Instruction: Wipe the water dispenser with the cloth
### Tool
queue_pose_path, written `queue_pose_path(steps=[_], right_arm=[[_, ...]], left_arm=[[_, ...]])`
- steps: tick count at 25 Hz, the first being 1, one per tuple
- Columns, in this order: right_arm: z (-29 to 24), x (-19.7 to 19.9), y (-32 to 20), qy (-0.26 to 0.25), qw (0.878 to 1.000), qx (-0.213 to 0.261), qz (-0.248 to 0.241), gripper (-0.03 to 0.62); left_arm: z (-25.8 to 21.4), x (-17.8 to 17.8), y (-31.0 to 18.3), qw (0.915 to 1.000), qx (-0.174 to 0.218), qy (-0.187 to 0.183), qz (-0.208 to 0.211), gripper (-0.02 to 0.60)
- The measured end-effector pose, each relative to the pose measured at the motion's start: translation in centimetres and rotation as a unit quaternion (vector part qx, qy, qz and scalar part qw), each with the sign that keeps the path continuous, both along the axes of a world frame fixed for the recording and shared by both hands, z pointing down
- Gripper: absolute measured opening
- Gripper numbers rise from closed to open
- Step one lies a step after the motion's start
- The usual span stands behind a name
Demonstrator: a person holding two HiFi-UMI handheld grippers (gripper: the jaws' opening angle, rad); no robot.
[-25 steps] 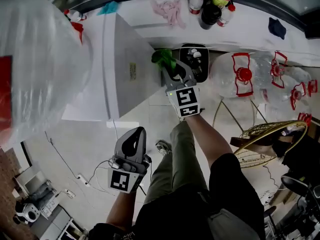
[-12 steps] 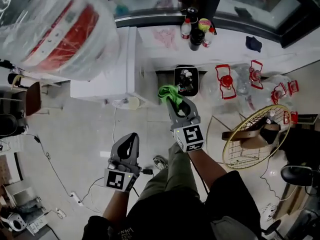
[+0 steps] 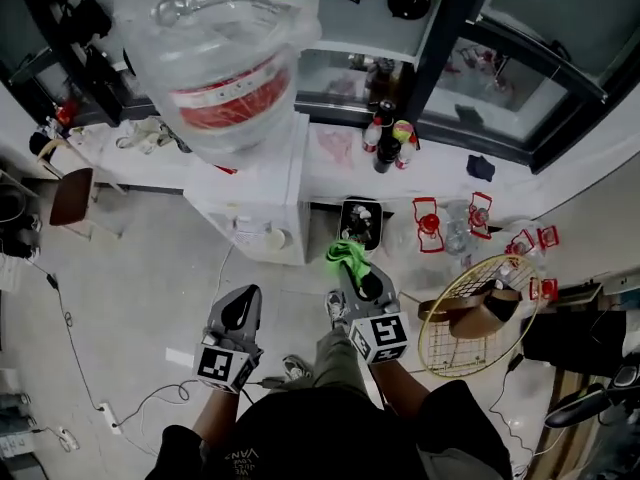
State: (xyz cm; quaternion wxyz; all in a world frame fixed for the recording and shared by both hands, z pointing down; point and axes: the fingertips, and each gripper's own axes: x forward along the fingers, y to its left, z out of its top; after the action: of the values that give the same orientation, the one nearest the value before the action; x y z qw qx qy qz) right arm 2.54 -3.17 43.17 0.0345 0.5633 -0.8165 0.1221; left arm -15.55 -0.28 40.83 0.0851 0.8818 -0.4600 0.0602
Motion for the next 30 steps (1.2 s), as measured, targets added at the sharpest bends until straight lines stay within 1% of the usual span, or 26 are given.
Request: queue_pose_path(steps=[2,6,9,13,20,25,30], right_arm=[[-1.1,-0.6,1.4,0.005,1.000,0.000,-0.005,0.080],[-3.3,-1.9,3.2,0.030,0.999,0.007,-0.023,0.080],[-4.2,-2.7,4.5,0.023,0.999,0.007,-0.028,0.078],[-4.6,-3.8,6.1,0.021,0.999,0.005,-0.036,0.078],[-4.5,-5.7,8.3,0.027,0.999,-0.005,-0.046,0.077],[-5.2,-6.7,8.7,0.029,0.998,-0.001,-0.056,0.075],[-5.2,-6.8,9.0,0.026,0.998,0.003,-0.050,0.075]], left_arm=[[-0.6,-1.1,0.9,1.0000,0.001,0.002,-0.008,0.002],[-1.5,-3.1,2.7,0.9999,0.002,0.000,-0.016,0.002],[-1.6,-4.4,4.3,0.9998,0.002,-0.005,-0.020,0.002],[-1.4,-5.9,5.6,0.9994,0.023,-0.007,-0.027,0.002],[-1.4,-6.9,7.2,0.9994,0.014,-0.010,-0.031,0.002],[-1.7,-7.3,7.5,0.9991,0.021,-0.009,-0.035,0.002],[-1.5,-7.3,8.1,0.9992,0.021,-0.012,-0.033,0.002]])
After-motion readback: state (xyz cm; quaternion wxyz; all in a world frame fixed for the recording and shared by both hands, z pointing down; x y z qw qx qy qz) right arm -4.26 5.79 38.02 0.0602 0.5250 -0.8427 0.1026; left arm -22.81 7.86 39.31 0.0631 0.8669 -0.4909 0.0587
